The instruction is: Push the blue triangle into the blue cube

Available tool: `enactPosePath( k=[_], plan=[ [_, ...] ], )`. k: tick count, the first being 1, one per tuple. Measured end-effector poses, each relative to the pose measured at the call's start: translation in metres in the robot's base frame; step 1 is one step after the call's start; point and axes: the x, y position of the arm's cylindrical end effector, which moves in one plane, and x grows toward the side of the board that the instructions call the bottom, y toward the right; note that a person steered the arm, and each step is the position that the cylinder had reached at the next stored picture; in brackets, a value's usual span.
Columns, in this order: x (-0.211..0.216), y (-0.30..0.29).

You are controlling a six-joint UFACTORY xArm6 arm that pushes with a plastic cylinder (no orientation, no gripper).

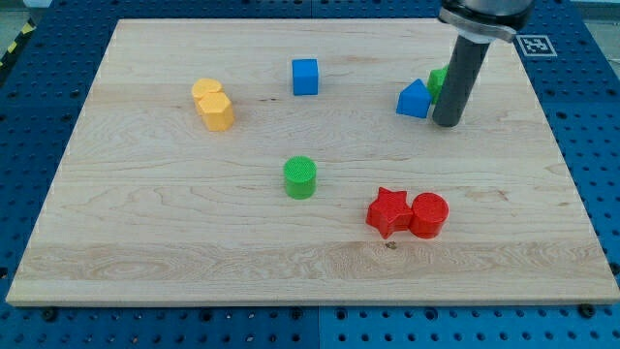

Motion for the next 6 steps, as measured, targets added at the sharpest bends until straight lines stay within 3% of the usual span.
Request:
enactPosePath(
  k=[2, 4, 6],
  plan=[
    [-0.021, 0.002],
    [-0.023, -0.085],
    [-0.036, -0.131]
  ],
)
